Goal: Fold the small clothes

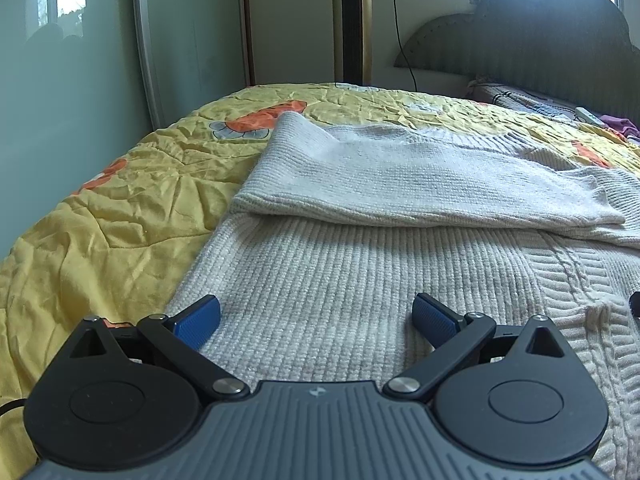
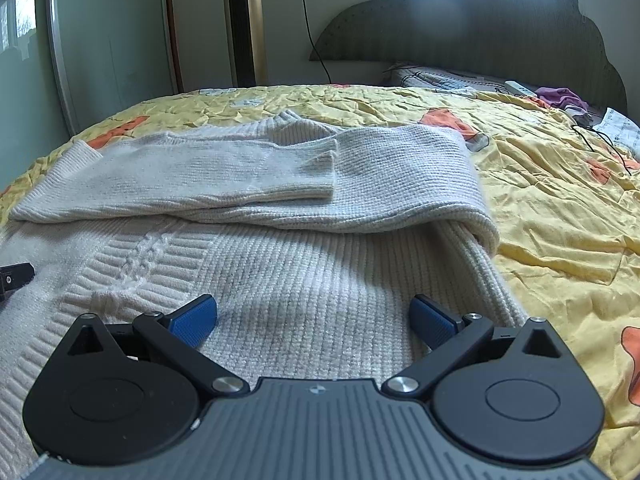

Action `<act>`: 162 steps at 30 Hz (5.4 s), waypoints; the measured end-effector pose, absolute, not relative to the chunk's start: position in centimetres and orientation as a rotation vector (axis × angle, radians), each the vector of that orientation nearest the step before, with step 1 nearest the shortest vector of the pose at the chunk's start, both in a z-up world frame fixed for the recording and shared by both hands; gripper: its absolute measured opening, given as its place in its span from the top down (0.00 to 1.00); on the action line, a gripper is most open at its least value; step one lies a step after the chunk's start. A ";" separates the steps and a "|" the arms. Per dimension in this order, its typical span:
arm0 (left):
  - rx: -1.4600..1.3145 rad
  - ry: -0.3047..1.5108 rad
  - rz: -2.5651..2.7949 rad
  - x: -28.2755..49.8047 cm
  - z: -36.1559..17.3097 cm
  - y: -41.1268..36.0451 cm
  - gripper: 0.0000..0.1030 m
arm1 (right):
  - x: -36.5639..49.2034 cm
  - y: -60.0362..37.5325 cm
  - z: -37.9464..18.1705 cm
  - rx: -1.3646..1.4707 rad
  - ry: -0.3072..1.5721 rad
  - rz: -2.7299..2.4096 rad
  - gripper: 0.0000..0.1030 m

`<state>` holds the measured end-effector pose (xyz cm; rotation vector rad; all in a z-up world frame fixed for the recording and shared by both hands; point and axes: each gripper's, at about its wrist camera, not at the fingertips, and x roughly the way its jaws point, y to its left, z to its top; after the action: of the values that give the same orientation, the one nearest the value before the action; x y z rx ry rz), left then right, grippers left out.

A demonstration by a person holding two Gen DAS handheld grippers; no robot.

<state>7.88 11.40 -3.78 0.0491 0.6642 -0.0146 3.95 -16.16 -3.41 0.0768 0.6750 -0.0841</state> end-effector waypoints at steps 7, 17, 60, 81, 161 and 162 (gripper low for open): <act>0.044 0.662 -0.015 7.9 -3.8 11.4 0.00 | 4.0 -16.1 -3.4 0.078 0.675 -0.084 0.00; 0.043 0.662 -0.015 7.9 -3.8 11.4 0.00 | 4.1 -15.9 -3.5 0.075 0.676 -0.084 0.00; 0.080 0.684 0.016 5.9 -3.0 10.6 0.00 | -2.2 -15.7 -1.3 0.107 0.706 -0.041 0.00; 0.041 0.634 -0.140 -3.9 0.5 14.6 0.00 | -7.6 -15.7 0.2 0.080 0.659 0.028 0.00; -0.315 0.585 -0.463 -2.0 4.6 17.9 0.91 | -8.5 -21.7 2.6 0.563 0.614 0.412 0.88; -0.304 0.583 -0.452 -1.6 4.8 17.4 0.91 | -8.0 -21.7 2.6 0.557 0.611 0.403 0.88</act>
<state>-1.56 17.45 4.83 -0.3044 0.5826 -0.4522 -7.97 -21.73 2.65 0.5570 0.6109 0.4034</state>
